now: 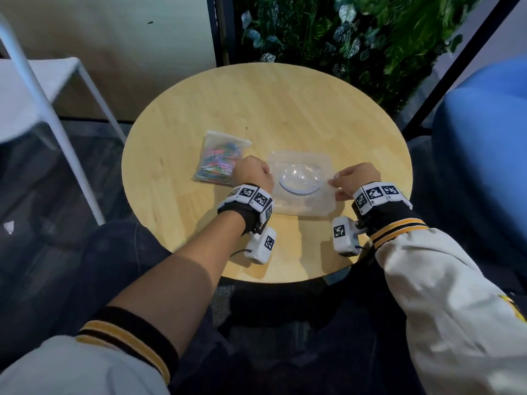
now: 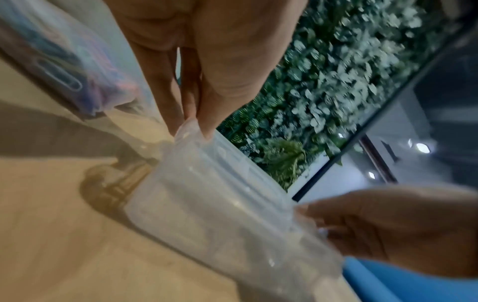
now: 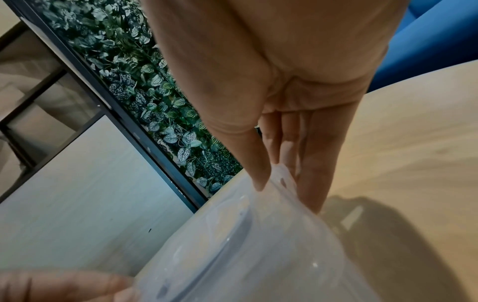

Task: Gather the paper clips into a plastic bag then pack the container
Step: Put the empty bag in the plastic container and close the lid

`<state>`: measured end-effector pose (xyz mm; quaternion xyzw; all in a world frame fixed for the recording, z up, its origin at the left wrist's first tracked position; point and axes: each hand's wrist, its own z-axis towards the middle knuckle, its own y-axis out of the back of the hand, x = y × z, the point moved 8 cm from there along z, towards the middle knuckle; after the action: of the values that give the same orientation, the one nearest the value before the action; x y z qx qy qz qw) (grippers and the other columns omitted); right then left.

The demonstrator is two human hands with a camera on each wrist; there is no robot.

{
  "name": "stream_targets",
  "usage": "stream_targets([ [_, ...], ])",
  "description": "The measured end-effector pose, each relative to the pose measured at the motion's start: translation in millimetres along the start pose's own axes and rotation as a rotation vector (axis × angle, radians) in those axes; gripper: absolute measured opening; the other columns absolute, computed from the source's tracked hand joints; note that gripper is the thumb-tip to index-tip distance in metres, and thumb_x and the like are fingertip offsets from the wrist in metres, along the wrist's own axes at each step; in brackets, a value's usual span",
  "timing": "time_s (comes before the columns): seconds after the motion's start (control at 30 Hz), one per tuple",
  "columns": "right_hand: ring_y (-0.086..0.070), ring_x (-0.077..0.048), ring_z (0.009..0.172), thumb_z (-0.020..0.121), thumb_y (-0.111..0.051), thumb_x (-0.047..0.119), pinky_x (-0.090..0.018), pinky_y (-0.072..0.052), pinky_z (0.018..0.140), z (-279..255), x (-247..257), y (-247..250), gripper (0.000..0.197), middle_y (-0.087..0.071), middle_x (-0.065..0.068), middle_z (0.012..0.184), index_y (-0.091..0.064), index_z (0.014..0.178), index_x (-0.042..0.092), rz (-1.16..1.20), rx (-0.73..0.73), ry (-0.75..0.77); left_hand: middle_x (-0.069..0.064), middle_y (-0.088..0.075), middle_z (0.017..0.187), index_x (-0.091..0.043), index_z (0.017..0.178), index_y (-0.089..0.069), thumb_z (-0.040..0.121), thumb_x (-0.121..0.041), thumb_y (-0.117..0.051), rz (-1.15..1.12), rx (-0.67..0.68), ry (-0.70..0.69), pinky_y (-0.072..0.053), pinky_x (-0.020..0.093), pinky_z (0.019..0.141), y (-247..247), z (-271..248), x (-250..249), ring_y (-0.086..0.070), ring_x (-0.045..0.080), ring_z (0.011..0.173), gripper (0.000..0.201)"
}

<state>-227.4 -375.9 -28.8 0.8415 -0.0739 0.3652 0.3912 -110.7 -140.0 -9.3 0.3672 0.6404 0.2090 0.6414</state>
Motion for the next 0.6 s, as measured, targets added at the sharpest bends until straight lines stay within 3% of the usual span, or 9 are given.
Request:
stream_targets([
  [0.1, -0.073, -0.023, 0.059, 0.075, -0.082, 0.016, -0.03, -0.059, 0.056, -1, -2, 0, 0.018, -0.074, -0.012, 0.073, -0.073, 0.09, 0.01, 0.009, -0.033, 0.003, 0.013, -0.073, 0.077, -0.01, 0.076, -0.077, 0.086, -0.009, -0.067, 0.023, -0.028, -0.058, -0.057, 0.034, 0.073, -4, -9, -3, -0.066, 0.032, 0.075, 0.015],
  [0.17, -0.073, -0.022, 0.06, 0.076, -0.082, 0.019, -0.027, -0.058, 0.054, 0, -4, 1, 0.019, -0.074, -0.012, 0.073, -0.073, 0.089, 0.01, 0.006, -0.046, 0.018, 0.01, -0.066, 0.069, -0.015, 0.076, -0.077, 0.085, -0.01, -0.067, -0.03, -0.051, -0.084, -0.052, 0.029, 0.069, -6, -10, 4, -0.06, 0.029, 0.066, 0.014],
  [0.23, -0.073, -0.02, 0.06, 0.076, -0.082, 0.022, -0.027, -0.059, 0.056, 4, -4, 1, 0.02, -0.074, -0.01, 0.07, -0.072, 0.088, 0.01, -0.02, -0.057, 0.04, 0.005, -0.065, 0.074, -0.014, 0.087, -0.077, 0.084, -0.013, -0.072, -0.136, -0.076, -0.061, -0.048, 0.021, 0.074, -5, -10, 13, -0.06, 0.021, 0.071, 0.006],
  [0.3, -0.074, -0.022, 0.063, 0.075, -0.082, 0.027, -0.033, -0.061, 0.065, 9, 0, 0, 0.023, -0.074, -0.011, 0.069, -0.072, 0.085, 0.008, -0.118, -0.082, 0.061, 0.005, -0.068, 0.079, -0.008, 0.093, -0.077, 0.083, -0.015, -0.075, -0.182, -0.092, -0.029, -0.049, 0.02, 0.079, -6, -7, 19, -0.063, 0.018, 0.076, 0.013],
  [0.4, -0.072, -0.024, 0.069, 0.072, -0.081, 0.033, -0.037, -0.062, 0.069, 14, 15, -1, 0.029, -0.073, -0.01, 0.072, -0.073, 0.08, 0.006, -0.32, -0.143, 0.112, 0.001, -0.06, 0.072, -0.015, 0.085, -0.075, 0.083, -0.013, -0.076, -0.187, -0.083, -0.029, -0.045, 0.018, 0.073, -7, -6, 14, -0.056, 0.017, 0.071, 0.003],
  [0.47, -0.072, -0.023, 0.068, 0.071, -0.082, 0.034, -0.036, -0.062, 0.068, 17, 16, 0, 0.029, -0.073, -0.008, 0.071, -0.073, 0.077, 0.007, -0.328, -0.138, 0.099, 0.001, -0.056, 0.069, -0.021, 0.07, -0.066, 0.084, -0.013, -0.074, -0.149, -0.09, -0.037, -0.044, 0.019, 0.073, -6, -5, 11, -0.054, 0.018, 0.068, 0.018],
  [0.53, -0.072, -0.02, 0.066, 0.07, -0.083, 0.034, -0.035, -0.061, 0.069, 19, 3, 3, 0.029, -0.073, -0.006, 0.066, -0.075, 0.073, 0.007, -0.204, -0.081, 0.054, 0.004, -0.058, 0.069, -0.026, 0.058, -0.056, 0.084, -0.014, -0.074, -0.124, -0.062, -0.011, -0.048, 0.022, 0.074, -9, -2, 13, -0.055, 0.02, 0.069, 0.033],
  [0.6, -0.073, -0.022, 0.069, 0.069, -0.086, 0.026, -0.035, -0.061, 0.073, 17, -14, 1, 0.023, -0.075, -0.008, 0.069, -0.077, 0.073, 0.006, 0.103, 0.01, 0.013, 0.008, -0.07, 0.079, -0.016, 0.073, -0.071, 0.081, -0.015, -0.076, -0.192, -0.016, 0.036, -0.054, 0.027, 0.082, -8, 1, 15, -0.064, 0.022, 0.078, 0.01],
])
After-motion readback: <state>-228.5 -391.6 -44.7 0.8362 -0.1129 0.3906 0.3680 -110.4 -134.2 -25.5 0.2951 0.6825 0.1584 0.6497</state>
